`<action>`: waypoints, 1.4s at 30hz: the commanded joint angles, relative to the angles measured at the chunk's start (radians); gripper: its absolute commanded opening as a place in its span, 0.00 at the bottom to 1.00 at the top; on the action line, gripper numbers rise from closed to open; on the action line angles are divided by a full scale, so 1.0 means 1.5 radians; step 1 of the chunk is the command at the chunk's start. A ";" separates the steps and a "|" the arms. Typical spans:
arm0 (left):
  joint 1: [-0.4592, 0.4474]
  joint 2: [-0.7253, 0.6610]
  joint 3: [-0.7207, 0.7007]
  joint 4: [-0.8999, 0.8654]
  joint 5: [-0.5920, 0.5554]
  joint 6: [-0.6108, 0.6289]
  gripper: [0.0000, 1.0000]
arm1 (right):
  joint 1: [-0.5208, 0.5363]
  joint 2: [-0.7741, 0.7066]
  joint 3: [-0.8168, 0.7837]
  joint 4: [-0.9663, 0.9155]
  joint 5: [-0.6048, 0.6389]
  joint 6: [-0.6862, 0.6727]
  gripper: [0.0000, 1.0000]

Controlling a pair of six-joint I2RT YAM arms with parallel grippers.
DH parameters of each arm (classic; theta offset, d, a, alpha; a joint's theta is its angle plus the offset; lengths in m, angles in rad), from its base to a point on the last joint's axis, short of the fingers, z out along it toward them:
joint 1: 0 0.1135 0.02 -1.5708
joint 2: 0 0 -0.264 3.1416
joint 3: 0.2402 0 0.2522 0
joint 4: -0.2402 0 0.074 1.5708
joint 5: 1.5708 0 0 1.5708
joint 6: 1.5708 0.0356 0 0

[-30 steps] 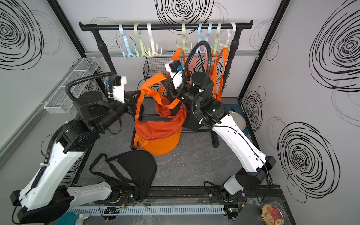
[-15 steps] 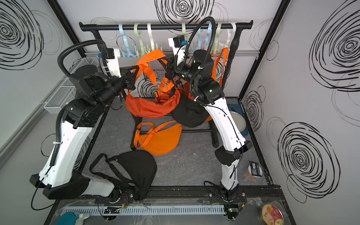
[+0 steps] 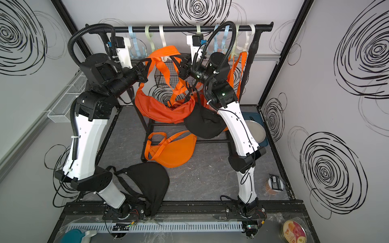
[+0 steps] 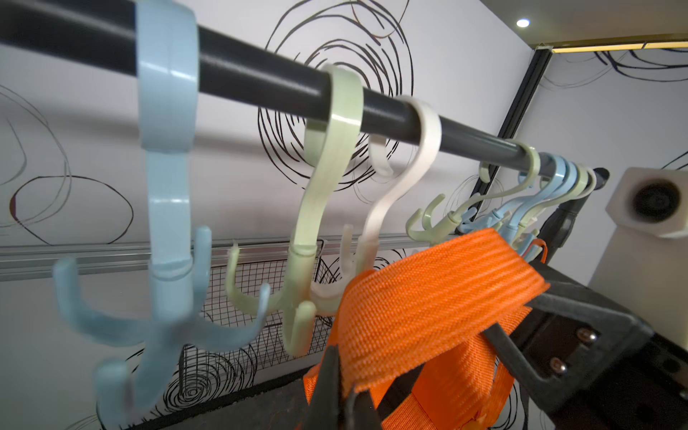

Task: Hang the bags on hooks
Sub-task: Hang the bag on the hook.

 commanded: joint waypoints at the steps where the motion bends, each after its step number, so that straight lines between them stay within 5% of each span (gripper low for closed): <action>1: 0.026 0.012 0.033 -0.023 -0.019 -0.012 0.00 | -0.022 0.002 0.025 0.072 -0.008 0.054 0.00; 9: 0.027 0.025 0.016 -0.038 0.004 -0.010 0.00 | -0.059 0.024 0.025 0.044 -0.034 0.138 0.00; 25: 0.018 0.047 -0.005 -0.056 0.034 0.002 0.00 | -0.078 0.045 0.022 -0.006 -0.063 0.170 0.00; 35: 0.008 0.034 -0.009 -0.005 0.069 -0.026 0.00 | -0.070 0.029 0.021 0.042 -0.076 0.188 0.00; 42: 0.020 -0.011 -0.074 0.082 0.045 -0.058 0.00 | -0.051 -0.008 -0.012 0.073 -0.014 0.147 0.00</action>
